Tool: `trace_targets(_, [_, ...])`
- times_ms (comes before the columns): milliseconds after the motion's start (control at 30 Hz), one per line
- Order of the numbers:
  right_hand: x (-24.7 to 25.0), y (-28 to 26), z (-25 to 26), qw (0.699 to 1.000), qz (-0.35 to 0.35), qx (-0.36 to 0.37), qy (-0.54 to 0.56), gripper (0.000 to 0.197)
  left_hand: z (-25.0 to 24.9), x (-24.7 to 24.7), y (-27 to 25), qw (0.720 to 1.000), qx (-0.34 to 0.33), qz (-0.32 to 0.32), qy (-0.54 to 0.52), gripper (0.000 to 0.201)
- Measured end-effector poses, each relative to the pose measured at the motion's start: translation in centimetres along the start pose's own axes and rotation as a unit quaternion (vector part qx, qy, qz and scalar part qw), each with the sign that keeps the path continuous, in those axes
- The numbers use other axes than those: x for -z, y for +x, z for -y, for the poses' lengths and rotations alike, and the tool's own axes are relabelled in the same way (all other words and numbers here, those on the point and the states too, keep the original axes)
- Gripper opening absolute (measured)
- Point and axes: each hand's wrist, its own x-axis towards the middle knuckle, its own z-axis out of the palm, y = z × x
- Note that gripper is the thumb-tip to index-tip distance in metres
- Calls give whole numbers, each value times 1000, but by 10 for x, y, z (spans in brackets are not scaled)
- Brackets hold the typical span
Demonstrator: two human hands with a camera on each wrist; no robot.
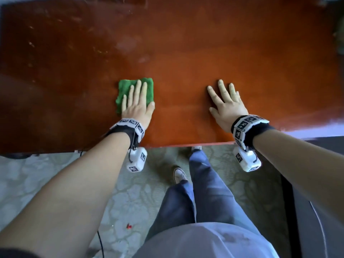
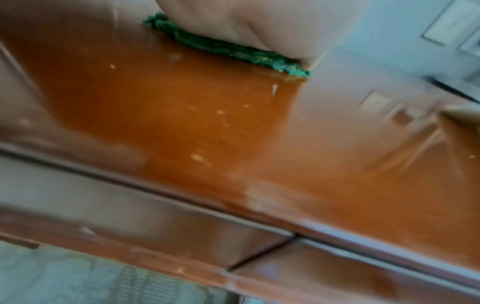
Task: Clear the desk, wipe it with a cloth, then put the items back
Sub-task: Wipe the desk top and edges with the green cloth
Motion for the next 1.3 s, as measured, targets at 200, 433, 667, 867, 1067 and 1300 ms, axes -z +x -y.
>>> trace_targets(200, [4, -8, 11, 999, 14, -30, 30, 64, -78, -20, -34, 996, 69, -31, -36, 74])
trace_targets(433, [11, -3, 6, 998, -26, -26, 47, 54, -143, -46, -95, 993, -118, -6, -2, 69])
trace_targets(667, [17, 5, -14, 998, -28, 22, 43, 56, -34, -18, -49, 999, -27, -24, 9, 66])
trace_targets(867, [20, 11, -21, 997, -15, 37, 60, 56, -14, -13, -37, 996, 81, -22, -36, 67])
trace_targets(1067, [27, 18, -33, 995, -5, 51, 87, 57, -101, -14, -33, 997, -22, 22, -66, 66])
trace_targets(1300, [39, 23, -34, 997, 3, 44, 64, 79, -172, -45, -92, 975, -218, 29, 9, 66])
